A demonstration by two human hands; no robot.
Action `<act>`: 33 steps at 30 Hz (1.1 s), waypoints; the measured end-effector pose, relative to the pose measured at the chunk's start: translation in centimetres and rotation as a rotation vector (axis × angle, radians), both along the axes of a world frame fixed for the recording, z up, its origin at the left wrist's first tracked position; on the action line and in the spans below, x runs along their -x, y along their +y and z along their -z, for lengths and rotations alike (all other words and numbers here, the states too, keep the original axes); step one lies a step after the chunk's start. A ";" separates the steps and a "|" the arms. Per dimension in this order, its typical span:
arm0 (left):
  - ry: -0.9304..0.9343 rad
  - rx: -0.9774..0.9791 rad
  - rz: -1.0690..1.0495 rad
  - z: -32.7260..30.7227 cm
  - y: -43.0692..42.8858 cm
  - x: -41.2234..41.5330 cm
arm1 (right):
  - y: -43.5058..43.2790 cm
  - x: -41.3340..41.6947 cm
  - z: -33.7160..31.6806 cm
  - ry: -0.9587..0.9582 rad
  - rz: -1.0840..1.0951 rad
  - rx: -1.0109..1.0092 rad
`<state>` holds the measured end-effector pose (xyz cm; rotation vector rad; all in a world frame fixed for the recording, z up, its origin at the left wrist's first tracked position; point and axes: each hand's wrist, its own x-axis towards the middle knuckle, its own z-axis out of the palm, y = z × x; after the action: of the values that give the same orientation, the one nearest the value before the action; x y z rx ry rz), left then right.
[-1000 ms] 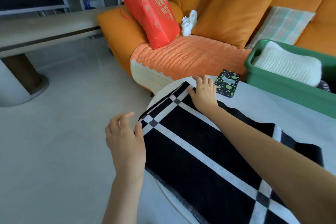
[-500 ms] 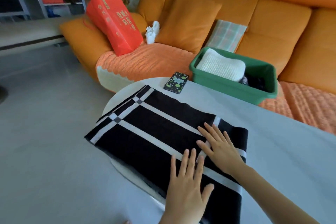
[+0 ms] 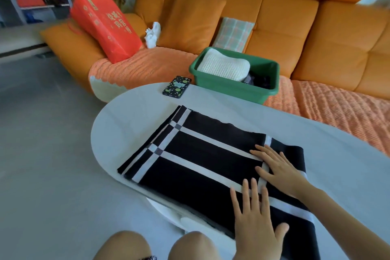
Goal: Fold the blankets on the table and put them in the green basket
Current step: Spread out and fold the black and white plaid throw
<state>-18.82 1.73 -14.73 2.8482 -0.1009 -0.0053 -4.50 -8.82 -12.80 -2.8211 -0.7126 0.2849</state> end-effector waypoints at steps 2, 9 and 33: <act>0.035 0.094 0.005 -0.4 -0.2 -0.1 | -1.1 0.5 -0.2 0.009 0.010 0.007; -0.255 0.560 -0.196 -2.6 9.8 -0.6 | 3.2 -1.1 -2.1 -0.062 0.015 -0.183; -0.243 0.489 -0.752 -1.2 25.4 -2.6 | 23.4 -14.0 -0.9 -0.006 -0.089 -0.259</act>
<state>-16.26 27.14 -13.58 2.2245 0.7986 0.4519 9.51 14.57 -11.85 -2.5517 -0.8142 0.1839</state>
